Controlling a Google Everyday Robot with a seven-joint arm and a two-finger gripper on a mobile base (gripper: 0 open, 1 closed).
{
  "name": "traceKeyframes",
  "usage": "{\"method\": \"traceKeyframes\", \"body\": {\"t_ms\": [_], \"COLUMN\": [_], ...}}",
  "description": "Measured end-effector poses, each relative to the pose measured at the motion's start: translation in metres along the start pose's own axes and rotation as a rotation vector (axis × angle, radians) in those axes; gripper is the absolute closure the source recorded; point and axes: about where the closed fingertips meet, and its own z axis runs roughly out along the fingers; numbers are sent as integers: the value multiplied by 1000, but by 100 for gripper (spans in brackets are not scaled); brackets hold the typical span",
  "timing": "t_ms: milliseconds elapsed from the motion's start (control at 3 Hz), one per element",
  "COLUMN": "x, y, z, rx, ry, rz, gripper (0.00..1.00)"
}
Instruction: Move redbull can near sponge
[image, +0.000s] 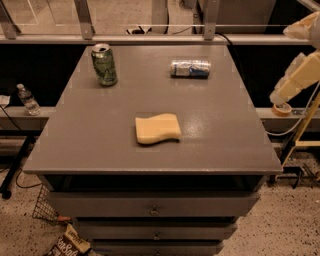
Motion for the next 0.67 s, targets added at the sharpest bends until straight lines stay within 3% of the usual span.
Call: {"method": "traceKeyframes", "body": {"t_ms": [333,667], "x": [-2,-2], "y": [-45,-43], "z": [18,18], "rx": [91,87], "ry": [-94,-92], "rz": [54,52], "gripper": [0,0]}}
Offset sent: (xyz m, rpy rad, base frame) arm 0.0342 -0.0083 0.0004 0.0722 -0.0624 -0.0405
